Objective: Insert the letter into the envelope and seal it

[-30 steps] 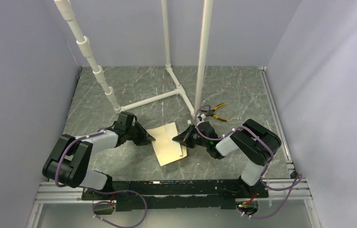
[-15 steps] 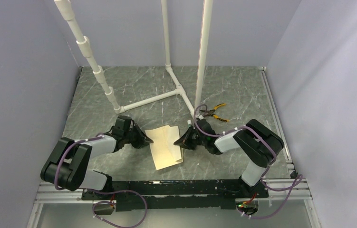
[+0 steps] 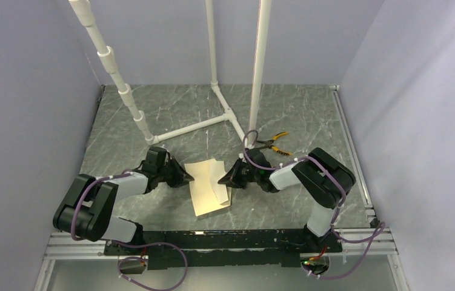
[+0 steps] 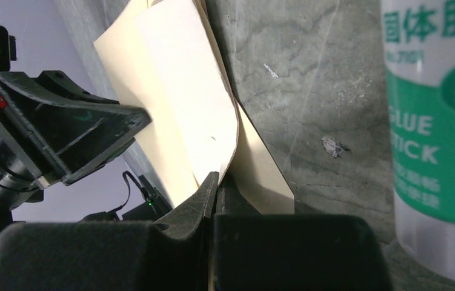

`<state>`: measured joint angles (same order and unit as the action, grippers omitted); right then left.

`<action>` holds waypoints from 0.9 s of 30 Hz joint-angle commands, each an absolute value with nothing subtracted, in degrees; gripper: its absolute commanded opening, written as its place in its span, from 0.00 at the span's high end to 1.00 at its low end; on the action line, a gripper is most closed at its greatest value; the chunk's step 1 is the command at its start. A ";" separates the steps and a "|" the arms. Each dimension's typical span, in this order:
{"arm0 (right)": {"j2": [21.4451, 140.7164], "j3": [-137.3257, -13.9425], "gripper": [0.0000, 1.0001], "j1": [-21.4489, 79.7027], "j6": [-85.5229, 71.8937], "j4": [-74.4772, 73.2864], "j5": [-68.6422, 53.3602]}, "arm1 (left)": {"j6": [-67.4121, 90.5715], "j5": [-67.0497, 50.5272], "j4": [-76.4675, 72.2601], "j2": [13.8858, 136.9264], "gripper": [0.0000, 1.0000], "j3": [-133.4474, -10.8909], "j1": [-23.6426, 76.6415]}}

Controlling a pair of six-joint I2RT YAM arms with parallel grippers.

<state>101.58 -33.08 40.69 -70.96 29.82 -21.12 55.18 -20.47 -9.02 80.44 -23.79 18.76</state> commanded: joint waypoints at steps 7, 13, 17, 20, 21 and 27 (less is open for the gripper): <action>98.85 -32.46 1.00 42.17 -66.90 26.41 -13.65 | 57.67 -3.65 19.23 77.87 0.29 -32.81 18.90; 97.82 -34.84 1.00 44.04 -64.21 21.49 -8.56 | 56.23 -0.97 26.84 75.54 0.27 -35.91 19.06; 97.48 -36.74 1.00 46.17 -60.51 18.91 -5.70 | 53.54 -12.13 15.05 73.07 0.51 -32.31 19.07; 95.64 -36.46 0.98 47.18 -57.25 17.84 -2.55 | 52.96 -17.85 8.21 72.26 0.61 -30.49 19.07; 95.06 -36.13 0.94 47.24 -56.39 18.07 -2.03 | 52.54 -19.03 7.28 72.25 0.64 -30.40 19.07; 94.06 -33.79 0.75 46.83 -53.06 27.52 -5.02 | 50.72 -19.77 5.94 75.59 0.68 -30.26 19.07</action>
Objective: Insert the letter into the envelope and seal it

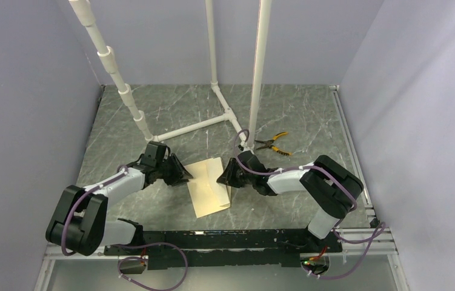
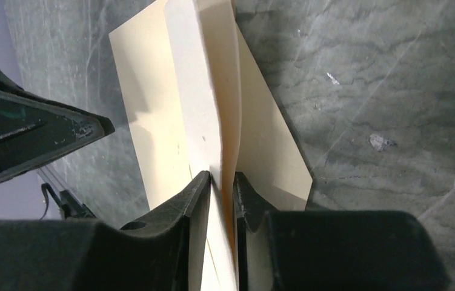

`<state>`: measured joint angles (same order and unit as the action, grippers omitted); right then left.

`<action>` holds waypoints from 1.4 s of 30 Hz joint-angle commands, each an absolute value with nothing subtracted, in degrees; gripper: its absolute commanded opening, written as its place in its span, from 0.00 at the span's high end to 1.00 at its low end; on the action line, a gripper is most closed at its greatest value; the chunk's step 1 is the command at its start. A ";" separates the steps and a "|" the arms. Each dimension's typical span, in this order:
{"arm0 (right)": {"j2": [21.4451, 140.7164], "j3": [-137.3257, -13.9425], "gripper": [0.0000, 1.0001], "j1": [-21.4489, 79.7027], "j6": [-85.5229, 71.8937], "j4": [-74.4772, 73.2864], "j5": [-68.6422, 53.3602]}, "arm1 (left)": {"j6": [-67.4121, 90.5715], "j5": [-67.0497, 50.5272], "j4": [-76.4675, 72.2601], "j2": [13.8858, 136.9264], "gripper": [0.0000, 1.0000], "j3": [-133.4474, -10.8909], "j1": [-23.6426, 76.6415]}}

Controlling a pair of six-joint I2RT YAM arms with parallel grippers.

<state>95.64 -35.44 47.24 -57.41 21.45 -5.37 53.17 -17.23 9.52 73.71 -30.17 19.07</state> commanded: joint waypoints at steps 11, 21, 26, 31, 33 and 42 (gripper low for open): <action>98.59 -33.04 1.00 44.55 -60.38 35.31 -10.37 | 49.35 -14.93 12.47 85.69 0.79 -31.80 19.66; 97.12 -36.06 1.00 45.11 -68.46 19.28 -3.63 | 50.85 -10.39 13.21 87.43 0.86 -30.28 20.26; 97.52 -37.80 1.00 45.40 -70.93 15.38 -3.48 | 53.02 -8.62 12.54 87.18 0.89 -29.17 20.30; 93.72 -35.23 1.00 45.53 -73.44 12.57 2.70 | 54.51 -7.94 11.28 86.42 0.90 -28.20 20.30; 94.67 -36.43 1.00 45.53 -72.26 12.08 1.78 | 54.62 -8.51 10.47 86.85 0.90 -28.04 20.30; 100.33 -40.41 1.00 46.66 -68.59 16.24 -7.89 | 54.61 -11.14 5.98 86.65 0.89 -27.19 20.30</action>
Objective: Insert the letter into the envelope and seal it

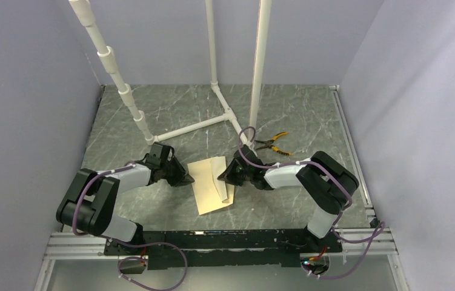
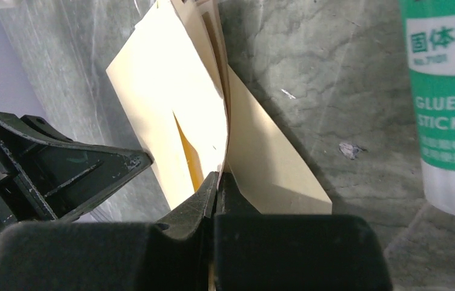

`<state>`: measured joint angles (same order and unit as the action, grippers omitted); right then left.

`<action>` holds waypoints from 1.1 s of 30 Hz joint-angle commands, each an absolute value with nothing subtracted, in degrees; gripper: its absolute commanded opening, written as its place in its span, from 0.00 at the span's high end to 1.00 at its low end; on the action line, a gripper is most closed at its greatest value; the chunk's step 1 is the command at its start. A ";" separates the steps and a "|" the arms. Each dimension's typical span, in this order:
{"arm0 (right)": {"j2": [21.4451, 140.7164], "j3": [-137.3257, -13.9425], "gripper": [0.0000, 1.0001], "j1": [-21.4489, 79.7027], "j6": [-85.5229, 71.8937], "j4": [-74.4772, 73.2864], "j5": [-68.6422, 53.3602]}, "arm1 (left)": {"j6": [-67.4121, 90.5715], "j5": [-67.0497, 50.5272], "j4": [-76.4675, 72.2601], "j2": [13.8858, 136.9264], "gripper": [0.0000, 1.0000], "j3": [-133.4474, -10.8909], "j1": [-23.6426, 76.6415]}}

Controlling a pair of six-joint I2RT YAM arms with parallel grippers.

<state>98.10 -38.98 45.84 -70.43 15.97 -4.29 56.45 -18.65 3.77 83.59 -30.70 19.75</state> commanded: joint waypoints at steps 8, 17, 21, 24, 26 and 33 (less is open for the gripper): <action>100.43 -39.74 1.00 46.80 -68.84 16.68 -11.16 | 55.77 -9.74 5.34 84.67 0.88 -26.22 20.35; 101.72 -40.52 1.00 45.35 -67.90 14.42 -17.32 | 55.12 -8.17 3.87 83.38 0.87 -25.83 20.31; 103.83 -41.99 1.00 45.35 -67.58 14.78 -19.63 | 55.19 -9.30 1.24 83.32 0.87 -24.97 20.30; 105.19 -43.56 1.00 45.36 -66.98 14.48 -20.54 | 55.04 -9.32 0.81 83.23 0.86 -24.69 20.32; 105.89 -44.29 1.00 45.35 -66.93 14.79 -21.02 | 54.93 -9.19 0.86 83.15 0.86 -24.65 20.30; 104.26 -44.09 1.00 45.36 -65.39 11.28 -19.91 | 54.97 -7.41 2.20 82.23 0.84 -24.91 20.32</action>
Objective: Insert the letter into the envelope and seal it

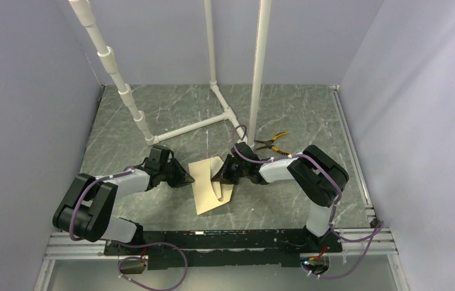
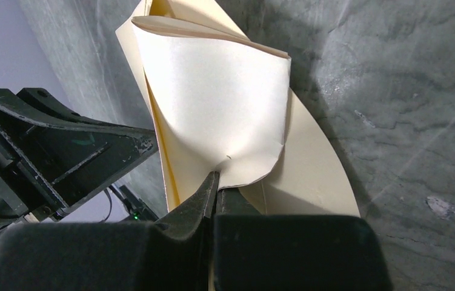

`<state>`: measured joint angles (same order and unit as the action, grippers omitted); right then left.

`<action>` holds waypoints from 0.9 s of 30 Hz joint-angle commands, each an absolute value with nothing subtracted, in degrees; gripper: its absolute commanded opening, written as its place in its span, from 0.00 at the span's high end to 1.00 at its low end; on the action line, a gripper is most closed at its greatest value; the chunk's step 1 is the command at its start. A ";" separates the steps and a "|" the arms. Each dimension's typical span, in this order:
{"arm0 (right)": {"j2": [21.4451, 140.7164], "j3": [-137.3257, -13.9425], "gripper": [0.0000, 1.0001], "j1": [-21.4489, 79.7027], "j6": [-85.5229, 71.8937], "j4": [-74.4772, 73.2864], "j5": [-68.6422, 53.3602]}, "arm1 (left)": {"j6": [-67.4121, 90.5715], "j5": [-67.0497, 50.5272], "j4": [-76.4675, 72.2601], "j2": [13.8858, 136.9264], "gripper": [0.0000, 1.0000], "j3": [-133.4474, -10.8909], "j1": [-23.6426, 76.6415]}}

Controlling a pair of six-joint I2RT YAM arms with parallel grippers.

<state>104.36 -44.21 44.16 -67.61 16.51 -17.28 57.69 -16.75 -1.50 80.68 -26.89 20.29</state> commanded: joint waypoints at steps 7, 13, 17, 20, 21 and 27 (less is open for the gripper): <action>99.57 -41.61 1.00 45.23 -63.32 8.01 -15.97 | 55.15 -5.62 3.16 82.40 0.83 -25.22 20.30; 98.93 -40.23 1.00 44.24 -60.54 9.19 -19.81 | 54.39 -5.48 2.35 85.22 0.84 -26.11 20.30; 100.44 -40.14 1.00 43.47 -58.99 9.62 -23.50 | 54.15 -5.41 1.83 86.13 0.85 -26.15 20.26; 100.83 -40.27 1.00 42.45 -57.36 9.17 -25.44 | 53.74 -5.12 2.04 85.90 0.85 -26.14 20.30; 101.22 -40.45 1.00 42.21 -57.23 9.33 -26.25 | 53.78 -5.24 1.94 85.80 0.85 -26.03 20.30; 103.16 -42.45 1.00 42.72 -57.54 11.37 -27.09 | 53.53 -5.71 1.21 85.73 0.85 -25.77 20.30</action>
<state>100.97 -41.25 41.85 -59.48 12.67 -23.88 57.58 -16.01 -3.64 82.87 -28.08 20.58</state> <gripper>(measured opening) 0.010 0.152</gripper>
